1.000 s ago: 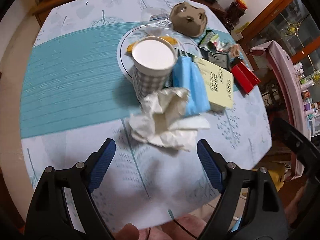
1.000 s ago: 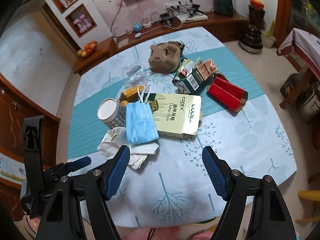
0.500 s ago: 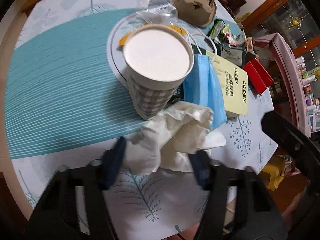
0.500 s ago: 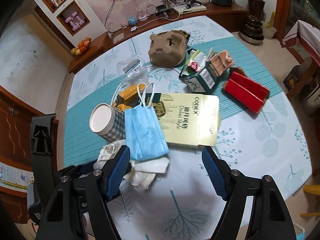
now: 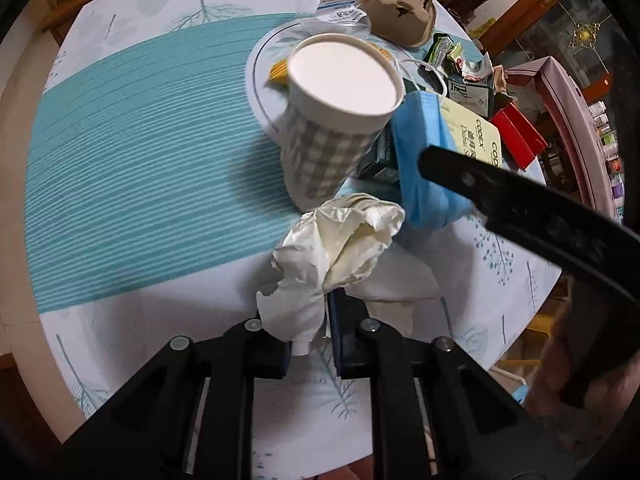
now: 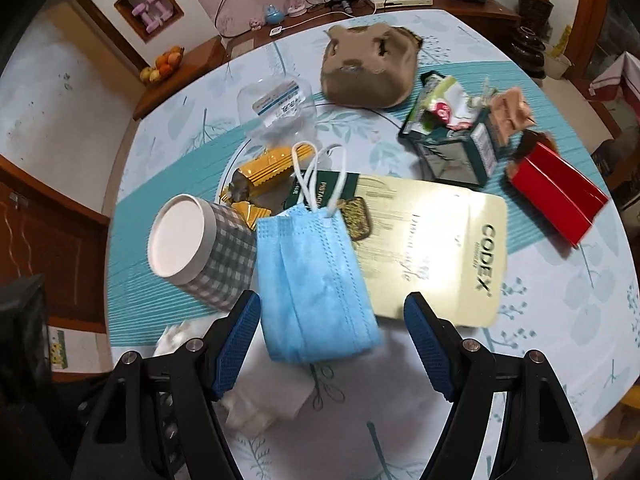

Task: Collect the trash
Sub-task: 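Grasp the crumpled tissue with the left tool while the right tool grasps the blue mask, then carry tissue and mask over the black bin and open both tools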

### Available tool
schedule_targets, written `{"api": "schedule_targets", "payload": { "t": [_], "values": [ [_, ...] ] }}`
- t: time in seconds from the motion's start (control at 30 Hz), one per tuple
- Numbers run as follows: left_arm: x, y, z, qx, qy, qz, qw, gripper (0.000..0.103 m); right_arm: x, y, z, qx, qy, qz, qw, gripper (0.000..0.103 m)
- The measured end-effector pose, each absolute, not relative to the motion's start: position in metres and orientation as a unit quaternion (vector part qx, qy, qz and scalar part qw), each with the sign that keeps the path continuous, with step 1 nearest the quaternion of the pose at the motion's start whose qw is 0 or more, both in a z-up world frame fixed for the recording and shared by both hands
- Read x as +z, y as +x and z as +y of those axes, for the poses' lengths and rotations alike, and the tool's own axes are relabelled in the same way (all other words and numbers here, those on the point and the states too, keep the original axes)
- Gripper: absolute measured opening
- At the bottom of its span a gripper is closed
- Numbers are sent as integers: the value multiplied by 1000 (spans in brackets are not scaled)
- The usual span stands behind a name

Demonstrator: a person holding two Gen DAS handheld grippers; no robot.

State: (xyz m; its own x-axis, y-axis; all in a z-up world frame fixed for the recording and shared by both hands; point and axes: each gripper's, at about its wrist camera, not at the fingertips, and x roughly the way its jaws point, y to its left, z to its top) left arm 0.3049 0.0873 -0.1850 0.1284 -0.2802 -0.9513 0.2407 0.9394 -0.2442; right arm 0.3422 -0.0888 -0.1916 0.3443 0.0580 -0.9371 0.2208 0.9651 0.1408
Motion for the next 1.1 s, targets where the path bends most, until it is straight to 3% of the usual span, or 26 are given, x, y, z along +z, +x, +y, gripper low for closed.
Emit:
{"api": "schedule_targets", "payload": {
  "t": [0.1, 0.17, 0.2, 0.27, 0.4, 1.1],
  "values": [
    [-183, 300, 93, -176, -12, 636, 751, 12, -199, 348, -81, -53, 110, 575, 809, 75],
    [-179, 295, 98, -178, -8, 633, 753, 12, -203, 350, -77, -56, 101, 580, 806, 56],
    [-178, 294, 99, -179, -6, 631, 755, 12, -204, 350, -75, -61, 92, 579, 808, 52],
    [-174, 290, 102, -180, -4, 628, 757, 12, -203, 350, -74, -54, 96, 579, 808, 29],
    [-164, 285, 104, -180, -6, 622, 762, 12, -194, 341, -79, -40, 125, 572, 810, 10],
    [-78, 187, 57, -176, 17, 559, 810, 12, -78, 160, -147, 15, 175, 507, 844, 5]
  ]
}}
